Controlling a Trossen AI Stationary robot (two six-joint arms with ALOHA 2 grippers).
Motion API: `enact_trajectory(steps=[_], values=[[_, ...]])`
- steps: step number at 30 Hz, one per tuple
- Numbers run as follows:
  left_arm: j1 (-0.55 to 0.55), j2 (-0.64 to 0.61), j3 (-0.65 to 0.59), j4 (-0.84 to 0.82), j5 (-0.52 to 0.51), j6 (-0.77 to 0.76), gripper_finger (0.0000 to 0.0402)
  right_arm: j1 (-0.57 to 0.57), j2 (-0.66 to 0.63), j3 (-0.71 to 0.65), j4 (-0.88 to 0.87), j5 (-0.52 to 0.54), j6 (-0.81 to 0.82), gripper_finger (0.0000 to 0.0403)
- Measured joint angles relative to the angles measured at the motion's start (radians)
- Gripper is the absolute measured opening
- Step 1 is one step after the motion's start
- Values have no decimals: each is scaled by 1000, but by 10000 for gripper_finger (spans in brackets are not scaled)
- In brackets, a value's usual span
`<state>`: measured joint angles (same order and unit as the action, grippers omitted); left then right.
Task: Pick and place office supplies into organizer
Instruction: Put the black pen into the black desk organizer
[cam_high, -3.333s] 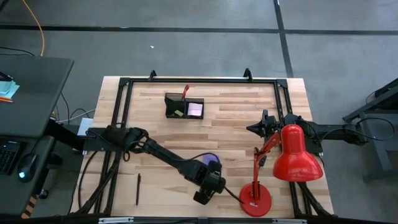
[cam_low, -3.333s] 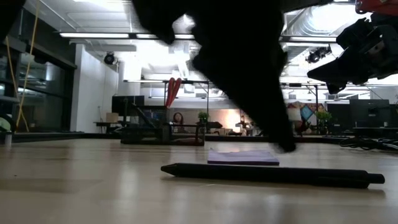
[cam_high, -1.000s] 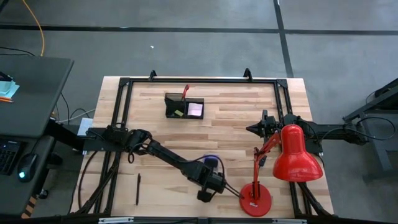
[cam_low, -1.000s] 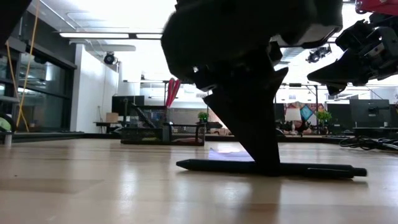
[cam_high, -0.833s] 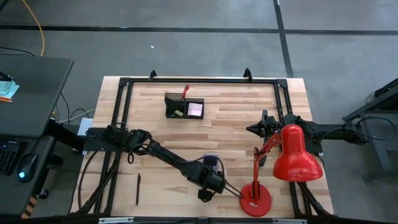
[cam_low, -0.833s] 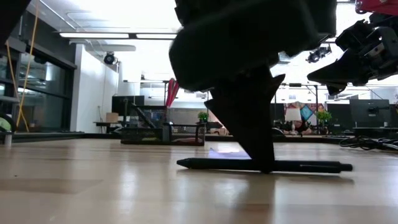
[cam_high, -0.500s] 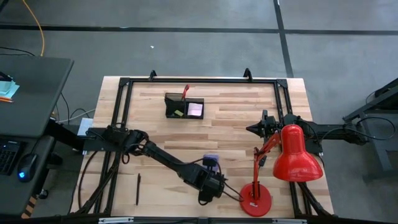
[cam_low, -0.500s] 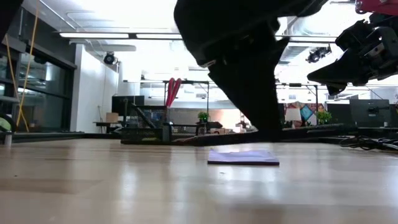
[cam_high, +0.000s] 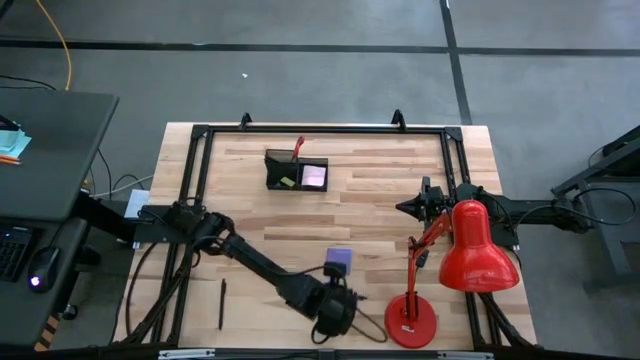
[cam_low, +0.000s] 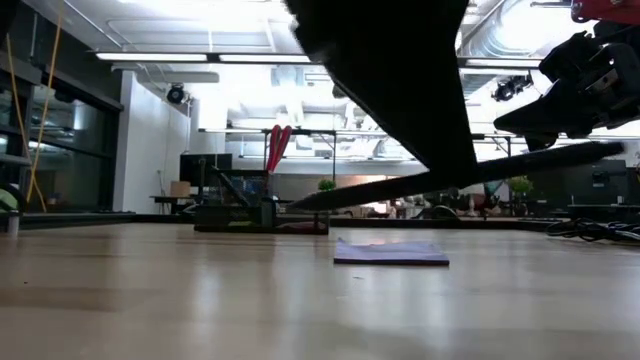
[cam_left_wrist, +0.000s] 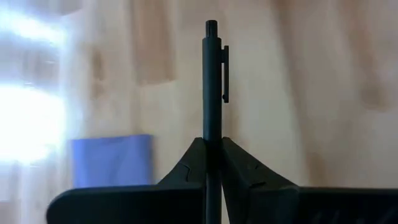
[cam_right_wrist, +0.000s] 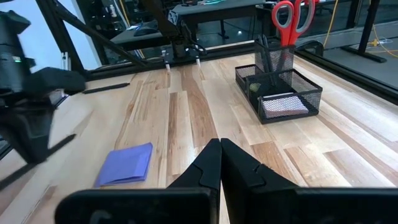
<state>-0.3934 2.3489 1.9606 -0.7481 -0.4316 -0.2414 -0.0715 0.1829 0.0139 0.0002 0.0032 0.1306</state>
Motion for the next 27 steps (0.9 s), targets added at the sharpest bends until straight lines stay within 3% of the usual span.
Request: enact_trajectory(steps=[4, 7, 13, 21, 27], values=[[1, -10, -32, 20, 0, -10, 2, 0, 0, 0, 0, 0, 0, 0], [6, -55, -126, 100, -5, -16, 2, 0, 0, 0, 0, 0, 0, 0], [-2, -251, -458, 400, 11, 5, 2, 0, -1, 0, 0, 0, 0, 0], [14, -553, -940, 848, -55, 40, 2, 0, 1, 0, 2, 0, 0, 0], [88, -776, -1241, 1166, -84, 171, 3, 0, 2, 0, 1, 0, 0, 0]])
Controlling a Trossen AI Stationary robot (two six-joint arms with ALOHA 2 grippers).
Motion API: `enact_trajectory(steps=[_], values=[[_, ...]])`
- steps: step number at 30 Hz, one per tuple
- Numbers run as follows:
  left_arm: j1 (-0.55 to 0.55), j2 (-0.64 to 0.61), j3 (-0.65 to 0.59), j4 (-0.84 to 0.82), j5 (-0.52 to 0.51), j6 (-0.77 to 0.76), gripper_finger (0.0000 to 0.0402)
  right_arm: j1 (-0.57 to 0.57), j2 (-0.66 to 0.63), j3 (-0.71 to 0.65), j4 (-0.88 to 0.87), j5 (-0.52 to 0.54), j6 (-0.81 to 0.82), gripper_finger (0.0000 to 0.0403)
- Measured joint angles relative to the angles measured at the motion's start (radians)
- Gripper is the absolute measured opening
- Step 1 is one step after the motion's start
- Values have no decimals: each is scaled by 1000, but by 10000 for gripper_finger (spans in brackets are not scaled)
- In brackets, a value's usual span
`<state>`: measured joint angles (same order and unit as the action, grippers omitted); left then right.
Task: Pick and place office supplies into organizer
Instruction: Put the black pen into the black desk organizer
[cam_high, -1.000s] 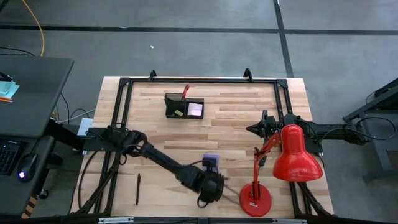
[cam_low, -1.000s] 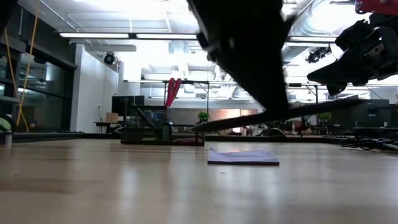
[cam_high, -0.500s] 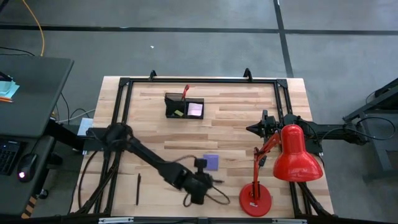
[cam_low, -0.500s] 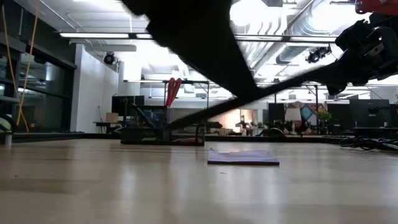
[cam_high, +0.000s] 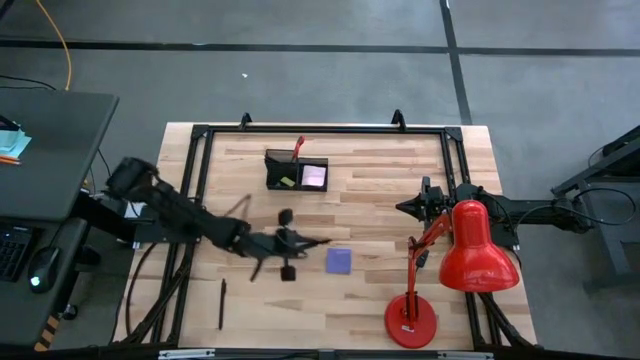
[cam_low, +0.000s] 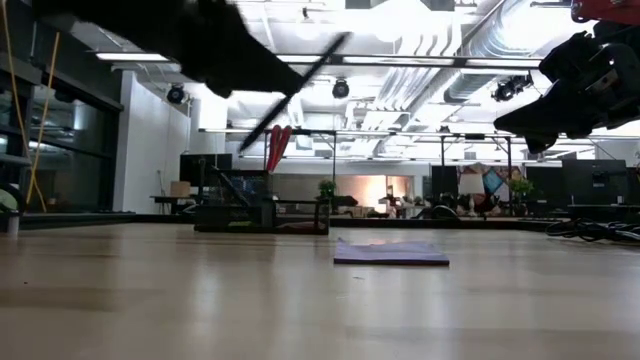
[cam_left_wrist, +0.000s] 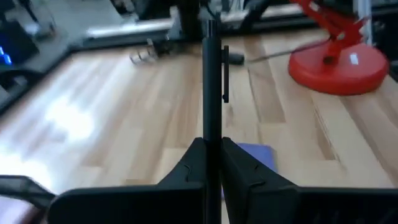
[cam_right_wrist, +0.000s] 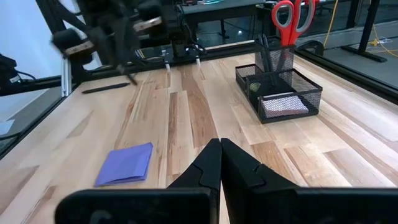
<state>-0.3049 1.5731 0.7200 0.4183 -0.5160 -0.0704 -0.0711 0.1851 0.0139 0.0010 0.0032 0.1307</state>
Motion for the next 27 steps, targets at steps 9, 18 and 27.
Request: enact_trajectory(steps=[9, 18, 27], values=[[257, -251, -235, 239, 167, 167, 3, 0, -2, 0, 0, 0, 0, 0], [596, -324, -308, 374, 327, 143, 4, 0, -2, 0, 0, 0, 0, 0], [855, -317, -310, 385, 442, 83, 4, 0, -1, 0, 0, 0, 0, 0]])
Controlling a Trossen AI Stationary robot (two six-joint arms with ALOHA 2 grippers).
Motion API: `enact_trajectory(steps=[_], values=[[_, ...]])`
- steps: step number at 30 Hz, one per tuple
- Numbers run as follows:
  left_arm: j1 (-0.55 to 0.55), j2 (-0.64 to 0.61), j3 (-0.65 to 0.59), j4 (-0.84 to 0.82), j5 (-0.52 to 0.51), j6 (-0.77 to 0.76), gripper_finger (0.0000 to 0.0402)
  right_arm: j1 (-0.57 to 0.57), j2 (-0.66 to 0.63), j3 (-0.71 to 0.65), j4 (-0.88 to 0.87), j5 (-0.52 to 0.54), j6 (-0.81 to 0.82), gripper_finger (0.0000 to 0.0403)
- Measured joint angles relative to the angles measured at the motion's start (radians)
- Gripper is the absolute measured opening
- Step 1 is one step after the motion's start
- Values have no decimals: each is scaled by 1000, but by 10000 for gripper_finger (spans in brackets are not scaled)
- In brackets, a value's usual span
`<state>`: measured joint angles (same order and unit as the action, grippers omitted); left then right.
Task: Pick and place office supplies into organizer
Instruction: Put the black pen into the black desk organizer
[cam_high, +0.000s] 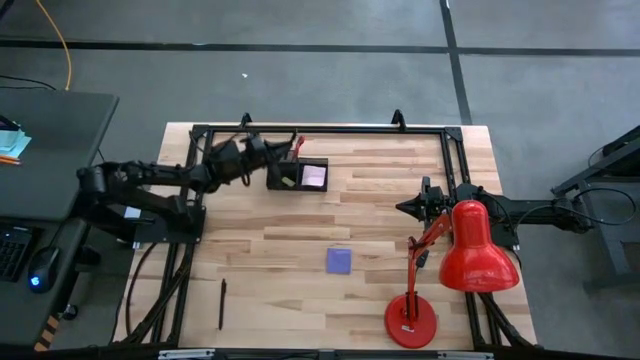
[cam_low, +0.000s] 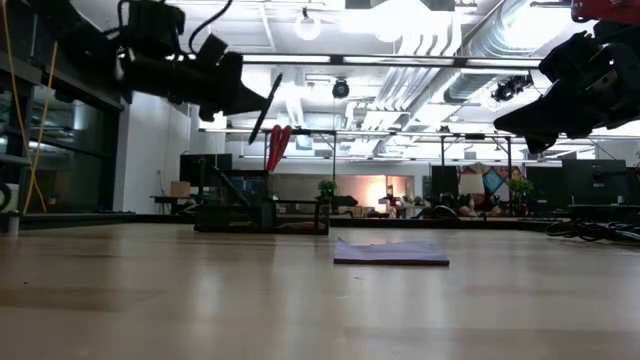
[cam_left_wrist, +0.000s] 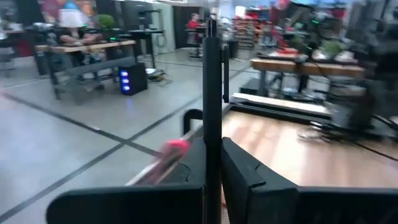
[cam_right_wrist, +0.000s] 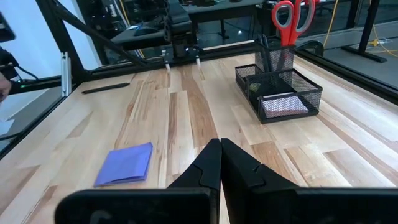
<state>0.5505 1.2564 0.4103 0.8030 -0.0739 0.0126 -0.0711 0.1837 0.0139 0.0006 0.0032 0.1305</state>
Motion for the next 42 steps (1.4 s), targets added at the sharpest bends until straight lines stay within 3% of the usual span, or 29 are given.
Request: enact_trajectory(steps=[9, 15, 28, 42], values=[[170, 64, -8, 35, 161, -42, 5, 0, 0, 0, 0, 0, 0, 0], [214, 128, -112, 273, 223, -86, 5, 0, 0, 0, 0, 0, 0, 0], [215, 251, -146, 380, 207, -107, 5, 0, 0, 0, 0, 0, 0, 0], [215, 392, -77, 408, 225, -97, 5, 0, 0, 0, 0, 0, 0, 0]])
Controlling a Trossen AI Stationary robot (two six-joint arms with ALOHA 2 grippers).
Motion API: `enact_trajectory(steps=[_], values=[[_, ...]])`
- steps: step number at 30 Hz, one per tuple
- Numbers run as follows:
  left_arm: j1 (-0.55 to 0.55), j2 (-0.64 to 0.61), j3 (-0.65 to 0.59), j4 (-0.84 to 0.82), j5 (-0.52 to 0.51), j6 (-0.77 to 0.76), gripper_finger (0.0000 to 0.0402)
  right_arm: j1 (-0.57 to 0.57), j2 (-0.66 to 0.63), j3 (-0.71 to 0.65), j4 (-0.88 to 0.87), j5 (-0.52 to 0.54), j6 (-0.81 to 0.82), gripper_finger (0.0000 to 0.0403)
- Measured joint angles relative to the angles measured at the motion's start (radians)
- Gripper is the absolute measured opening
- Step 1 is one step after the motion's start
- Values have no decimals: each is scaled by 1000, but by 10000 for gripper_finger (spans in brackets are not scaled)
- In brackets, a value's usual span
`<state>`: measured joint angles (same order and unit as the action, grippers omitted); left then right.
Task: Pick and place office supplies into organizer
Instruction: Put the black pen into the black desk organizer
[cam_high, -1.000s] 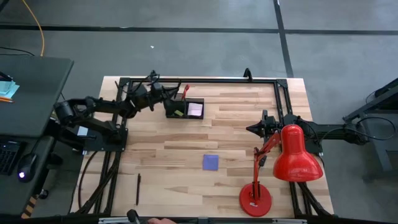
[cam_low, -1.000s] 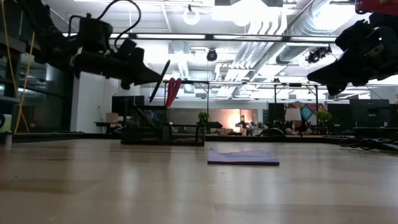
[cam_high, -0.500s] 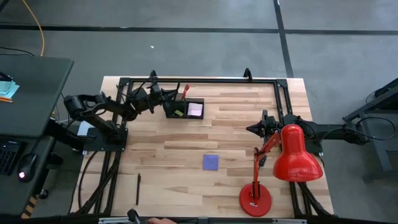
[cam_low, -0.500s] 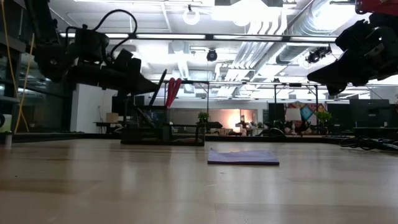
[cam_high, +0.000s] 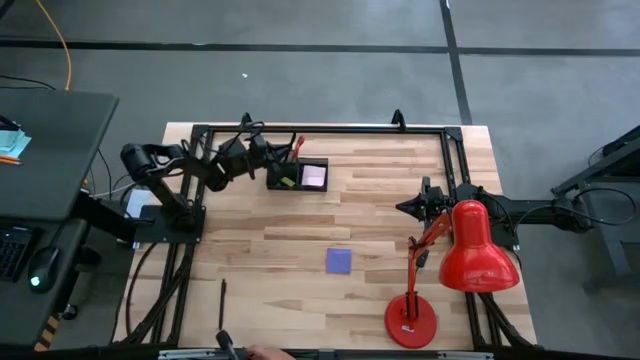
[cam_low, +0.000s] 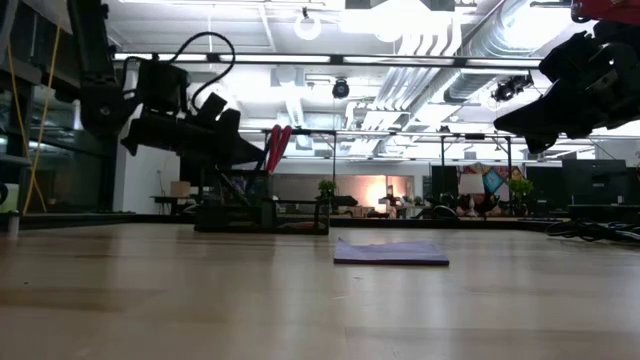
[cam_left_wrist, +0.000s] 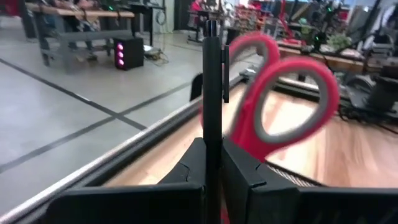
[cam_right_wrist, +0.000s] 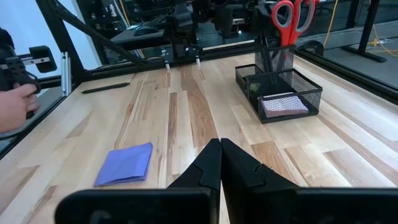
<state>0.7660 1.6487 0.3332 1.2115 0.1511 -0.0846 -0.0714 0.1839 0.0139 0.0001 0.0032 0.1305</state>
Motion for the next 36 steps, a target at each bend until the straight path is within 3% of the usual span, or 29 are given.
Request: enact_trajectory(steps=[9, 22, 31, 36], values=[[0, 19, 0, 4, 23, 24, 11, 0, 0, 0, 0, 0, 0, 0], [0, 19, 0, -2, 40, 28, 122, 0, 0, 0, 0, 0, 0, 0], [0, 16, 0, 93, 47, 36, 128, 0, 0, 0, 0, 0, 0, 0], [0, 16, 4, 117, -10, 25, 129, 0, 0, 0, 0, 0, 0, 0]])
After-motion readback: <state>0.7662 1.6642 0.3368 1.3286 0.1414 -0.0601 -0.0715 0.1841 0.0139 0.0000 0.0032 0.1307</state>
